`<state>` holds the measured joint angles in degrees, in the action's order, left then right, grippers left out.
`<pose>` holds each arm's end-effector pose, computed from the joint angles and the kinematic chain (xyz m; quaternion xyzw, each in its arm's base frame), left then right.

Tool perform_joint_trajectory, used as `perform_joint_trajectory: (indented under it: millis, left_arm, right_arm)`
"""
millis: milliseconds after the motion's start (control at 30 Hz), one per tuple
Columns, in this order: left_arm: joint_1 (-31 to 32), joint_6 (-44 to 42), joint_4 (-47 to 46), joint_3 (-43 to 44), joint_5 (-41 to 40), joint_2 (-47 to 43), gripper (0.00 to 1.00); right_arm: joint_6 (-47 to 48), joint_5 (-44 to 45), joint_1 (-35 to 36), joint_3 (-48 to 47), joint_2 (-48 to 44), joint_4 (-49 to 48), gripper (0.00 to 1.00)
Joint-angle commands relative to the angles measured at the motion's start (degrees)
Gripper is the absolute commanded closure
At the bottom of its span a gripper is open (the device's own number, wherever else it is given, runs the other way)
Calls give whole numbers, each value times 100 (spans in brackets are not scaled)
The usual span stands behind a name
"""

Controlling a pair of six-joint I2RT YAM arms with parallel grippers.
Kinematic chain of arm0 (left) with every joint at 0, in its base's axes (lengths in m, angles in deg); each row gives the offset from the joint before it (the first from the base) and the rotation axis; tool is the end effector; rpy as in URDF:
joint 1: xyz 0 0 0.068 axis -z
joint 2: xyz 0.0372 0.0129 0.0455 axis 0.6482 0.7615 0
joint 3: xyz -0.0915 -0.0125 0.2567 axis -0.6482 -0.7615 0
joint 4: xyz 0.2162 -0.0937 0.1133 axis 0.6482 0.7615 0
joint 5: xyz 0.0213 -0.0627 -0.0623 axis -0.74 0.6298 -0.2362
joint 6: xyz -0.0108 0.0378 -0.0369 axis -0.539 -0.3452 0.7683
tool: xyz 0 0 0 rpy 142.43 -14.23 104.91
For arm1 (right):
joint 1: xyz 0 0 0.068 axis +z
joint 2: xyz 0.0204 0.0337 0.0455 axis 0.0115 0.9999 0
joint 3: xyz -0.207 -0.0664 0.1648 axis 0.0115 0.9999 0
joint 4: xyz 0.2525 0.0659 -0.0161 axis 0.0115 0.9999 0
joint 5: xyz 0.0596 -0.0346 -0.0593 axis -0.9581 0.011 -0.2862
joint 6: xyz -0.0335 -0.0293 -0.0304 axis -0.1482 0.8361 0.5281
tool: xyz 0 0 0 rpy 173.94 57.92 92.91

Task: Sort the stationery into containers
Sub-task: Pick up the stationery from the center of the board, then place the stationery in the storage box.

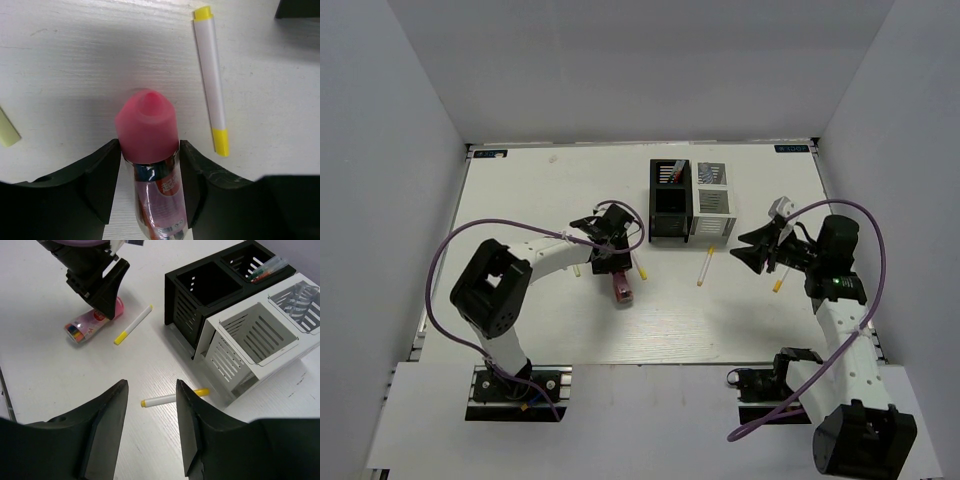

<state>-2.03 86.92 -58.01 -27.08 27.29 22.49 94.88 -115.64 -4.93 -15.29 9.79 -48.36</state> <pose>0.2664 -0.2027 0.1752 -0.0542 0.9760 -0.0560 0.2032 0.1860 0.0125 0.2883 -0.3760 0.6666 0.2775 0.5807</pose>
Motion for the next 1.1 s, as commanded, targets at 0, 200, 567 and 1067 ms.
perform_joint_trajectory:
  millis: [0, 200, 567, 1067]
  left_arm:
    - [48, -66, 82, -111, 185, 146, 39]
    - [100, -119, 81, -111, 185, 199, 51]
    - [224, -1172, 57, 574, 296, -1285, 100]
    - [329, -2555, -5147, 600, 749, -1106, 100]
  right_arm:
    - [109, -200, -65, 83, -210, 216, 50]
    - [170, -296, -162, 57, -325, 322, 50]
    - [293, -384, -303, 170, -395, 322, 100]
    - [355, -402, -408, 434, -350, 198, 100]
